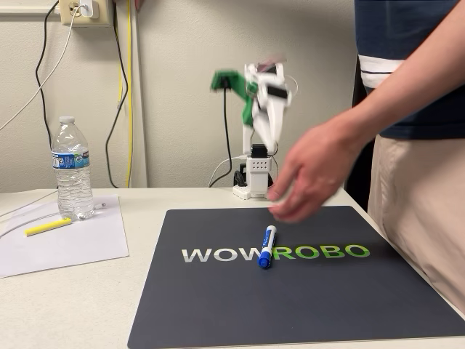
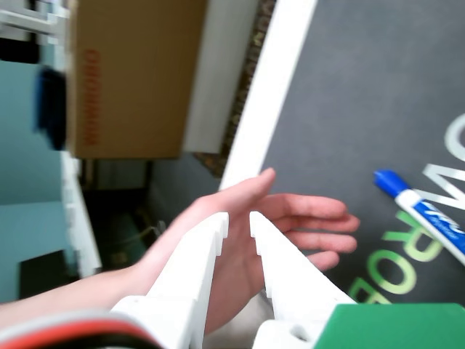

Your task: Pick up the blue marker.

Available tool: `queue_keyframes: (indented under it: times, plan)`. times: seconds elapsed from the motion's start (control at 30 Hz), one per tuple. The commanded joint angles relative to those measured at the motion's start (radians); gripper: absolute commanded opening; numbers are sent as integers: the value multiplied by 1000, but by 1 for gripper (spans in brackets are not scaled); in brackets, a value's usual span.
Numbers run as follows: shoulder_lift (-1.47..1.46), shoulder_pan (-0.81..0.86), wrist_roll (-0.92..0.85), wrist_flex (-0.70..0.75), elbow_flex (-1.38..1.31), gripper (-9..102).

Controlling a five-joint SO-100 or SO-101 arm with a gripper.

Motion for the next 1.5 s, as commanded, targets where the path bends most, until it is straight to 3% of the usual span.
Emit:
queue_keyframes:
  times: [0.0,0.57,0.73,1.0,1.47]
  plan:
    - [25,5,2,-17,-8,6]
    - [8,11,-66,0,-8,6]
    - [-48,54,-216,5,-15,6]
    - [-152,117,-538,166,-140,6]
    - [-195,112,-764,341,-224,6]
